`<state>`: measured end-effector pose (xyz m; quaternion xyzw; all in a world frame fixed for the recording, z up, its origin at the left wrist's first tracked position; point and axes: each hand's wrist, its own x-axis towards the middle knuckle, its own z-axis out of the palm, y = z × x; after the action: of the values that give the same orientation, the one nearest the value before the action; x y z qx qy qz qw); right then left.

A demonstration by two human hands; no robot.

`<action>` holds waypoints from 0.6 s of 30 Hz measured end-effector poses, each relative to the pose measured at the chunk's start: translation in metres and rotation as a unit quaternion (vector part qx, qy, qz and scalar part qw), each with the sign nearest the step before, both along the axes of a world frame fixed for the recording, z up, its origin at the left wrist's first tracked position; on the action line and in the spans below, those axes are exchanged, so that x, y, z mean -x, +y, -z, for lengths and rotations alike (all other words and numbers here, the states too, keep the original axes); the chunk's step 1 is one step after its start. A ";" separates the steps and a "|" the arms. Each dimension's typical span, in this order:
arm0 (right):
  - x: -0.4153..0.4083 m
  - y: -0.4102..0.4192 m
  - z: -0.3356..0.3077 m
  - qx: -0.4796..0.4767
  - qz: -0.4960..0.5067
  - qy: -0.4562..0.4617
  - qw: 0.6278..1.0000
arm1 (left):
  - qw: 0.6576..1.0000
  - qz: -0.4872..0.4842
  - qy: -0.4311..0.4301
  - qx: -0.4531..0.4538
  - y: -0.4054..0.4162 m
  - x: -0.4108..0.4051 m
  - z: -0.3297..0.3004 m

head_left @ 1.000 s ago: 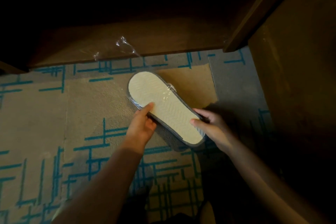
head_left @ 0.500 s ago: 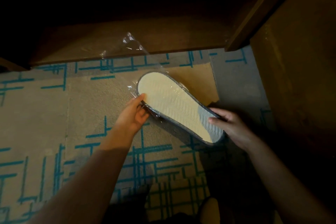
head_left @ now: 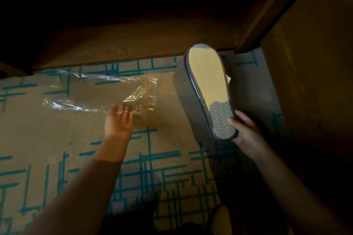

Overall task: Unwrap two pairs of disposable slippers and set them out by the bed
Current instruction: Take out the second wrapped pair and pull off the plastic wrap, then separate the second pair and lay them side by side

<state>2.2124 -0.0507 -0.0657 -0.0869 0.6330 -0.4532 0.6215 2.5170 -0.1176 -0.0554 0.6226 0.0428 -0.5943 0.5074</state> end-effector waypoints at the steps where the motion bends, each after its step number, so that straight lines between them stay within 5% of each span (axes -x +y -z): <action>1: -0.002 -0.001 -0.001 0.010 -0.001 -0.003 1.000 | 0.999 0.020 -0.028 -0.019 -0.002 -0.002 0.004; 3: -0.005 -0.003 -0.004 0.021 -0.011 -0.001 1.000 | 0.987 0.039 -0.112 -0.105 -0.004 0.001 0.005; 5: -0.008 -0.004 -0.005 0.026 -0.015 0.005 1.000 | 0.938 0.027 -0.280 -0.201 0.005 0.017 0.003; 7: -0.013 -0.005 -0.007 0.041 -0.020 0.016 0.999 | 0.923 0.021 -0.363 -0.128 0.021 0.046 -0.004; 10: -0.023 -0.006 -0.010 0.063 -0.052 0.064 0.995 | 0.925 0.172 -0.334 0.062 0.038 0.093 -0.014; 12: -0.031 -0.006 -0.013 0.076 -0.083 0.101 0.988 | 0.896 0.310 -0.296 0.114 0.041 0.117 -0.019; 15: -0.046 -0.006 -0.020 0.121 -0.122 0.136 0.976 | 0.877 0.402 -0.250 0.086 0.037 0.135 -0.023; 18: -0.055 -0.006 -0.025 0.154 -0.188 0.142 0.960 | 0.897 0.364 -0.250 0.027 0.033 0.130 -0.025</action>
<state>2.2671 -0.0565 -0.0406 -0.3626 0.6092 -0.4036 0.5784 2.3873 -0.0850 -0.0309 0.7089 -0.3314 -0.5630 0.2657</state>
